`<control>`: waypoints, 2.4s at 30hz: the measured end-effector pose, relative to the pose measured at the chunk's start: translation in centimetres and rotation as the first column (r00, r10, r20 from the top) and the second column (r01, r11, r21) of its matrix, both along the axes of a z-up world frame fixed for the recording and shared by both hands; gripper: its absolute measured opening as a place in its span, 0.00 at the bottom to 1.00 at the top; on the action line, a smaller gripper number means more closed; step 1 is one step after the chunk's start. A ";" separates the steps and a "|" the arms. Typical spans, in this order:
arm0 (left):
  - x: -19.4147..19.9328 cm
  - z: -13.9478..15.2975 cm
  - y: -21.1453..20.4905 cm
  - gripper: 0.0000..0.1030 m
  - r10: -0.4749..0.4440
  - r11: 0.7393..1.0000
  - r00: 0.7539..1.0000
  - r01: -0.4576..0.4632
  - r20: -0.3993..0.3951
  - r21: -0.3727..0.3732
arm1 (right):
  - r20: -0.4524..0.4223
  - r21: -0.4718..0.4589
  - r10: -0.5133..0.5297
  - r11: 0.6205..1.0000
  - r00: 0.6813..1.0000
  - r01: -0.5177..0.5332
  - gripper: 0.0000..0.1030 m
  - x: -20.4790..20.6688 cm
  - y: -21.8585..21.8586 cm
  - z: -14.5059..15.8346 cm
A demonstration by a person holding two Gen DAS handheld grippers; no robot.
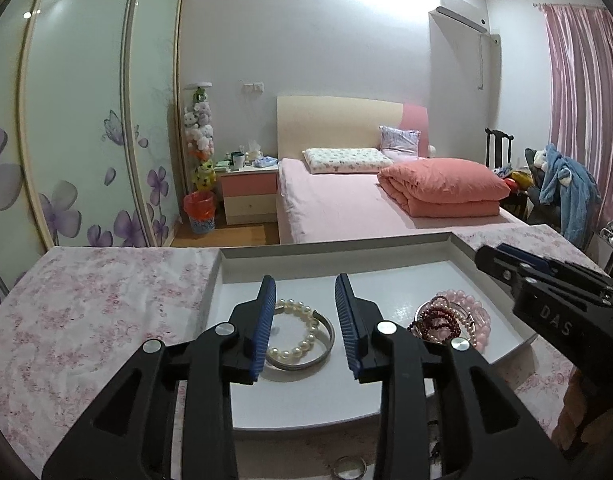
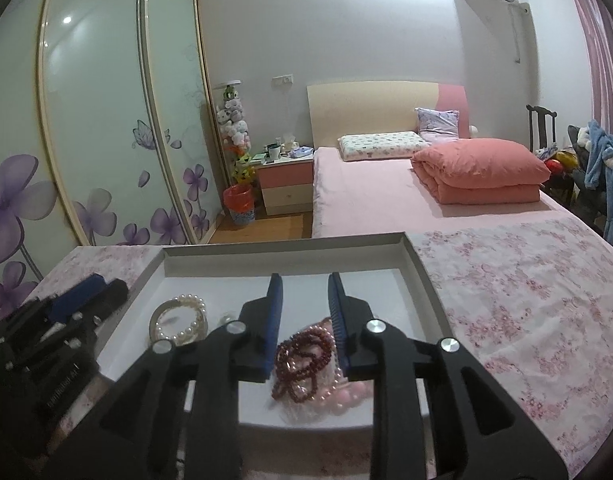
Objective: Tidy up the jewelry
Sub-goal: 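Release the pearl stud into the tray while the right drops the red beads on the pink bracelet, then grasp the silver ring with the left gripper while the right grasps the black bead bracelet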
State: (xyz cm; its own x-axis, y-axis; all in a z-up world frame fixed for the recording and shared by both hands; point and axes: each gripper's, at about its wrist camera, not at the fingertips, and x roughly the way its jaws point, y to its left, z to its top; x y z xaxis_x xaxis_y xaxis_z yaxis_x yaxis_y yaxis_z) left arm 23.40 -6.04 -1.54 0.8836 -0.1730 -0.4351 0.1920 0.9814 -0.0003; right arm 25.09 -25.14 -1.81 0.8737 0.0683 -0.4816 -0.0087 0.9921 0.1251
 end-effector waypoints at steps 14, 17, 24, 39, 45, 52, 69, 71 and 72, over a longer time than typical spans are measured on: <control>-4.1 -0.7 4.1 0.32 0.035 0.999 0.997 -0.034 -0.067 0.012 | -0.159 0.017 0.110 0.994 0.981 -0.109 0.24 -5.0 1.0 -2.6; -4.6 -1.3 5.0 0.32 0.045 0.999 0.992 -0.044 -0.114 0.007 | -0.219 0.042 0.157 0.988 0.963 -0.152 0.24 -5.5 2.0 -3.7; -5.3 -2.4 6.0 0.32 0.062 0.998 0.986 -0.061 -0.153 0.010 | -0.301 0.039 0.217 0.976 0.929 -0.215 0.23 -5.3 4.5 -5.0; -5.3 -3.6 3.2 0.40 -0.044 0.999 0.972 0.045 -0.230 -0.001 | -0.376 -0.002 0.109 0.993 0.920 -0.118 0.13 -5.1 2.1 -6.2; -4.8 -4.8 0.9 0.46 -0.104 0.994 0.947 0.111 -0.305 0.007 | -0.381 -0.006 0.023 1.000 0.924 -0.028 0.13 -5.2 -0.7 -6.2; -3.5 -6.2 -0.9 0.46 -0.093 0.992 0.921 0.118 -0.378 0.044 | -0.380 -0.012 0.029 0.999 0.924 -0.036 0.13 -5.5 -0.8 -6.4; -2.8 -6.7 3.3 0.22 0.068 0.996 0.906 -0.035 -0.417 0.086 | -0.377 0.013 0.043 0.999 0.925 -0.041 0.23 -5.6 -0.9 -6.4; -2.9 -6.7 3.2 0.23 0.072 0.995 0.906 -0.035 -0.416 0.096 | -0.378 0.011 0.043 0.999 0.925 -0.042 0.24 -5.6 -0.8 -6.4; -2.8 -6.6 3.1 0.23 0.072 0.995 0.906 -0.034 -0.416 0.097 | -0.378 0.007 0.043 0.999 0.925 -0.044 0.24 -5.6 -0.8 -6.4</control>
State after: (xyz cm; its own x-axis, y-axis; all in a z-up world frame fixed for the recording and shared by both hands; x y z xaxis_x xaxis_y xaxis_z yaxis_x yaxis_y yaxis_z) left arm 20.64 -2.97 -8.15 0.6236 -0.0768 -0.7780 0.1401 0.9900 0.0146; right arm 19.44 -25.96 -8.16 0.6232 0.1014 -0.7754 -0.0040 0.9920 0.1265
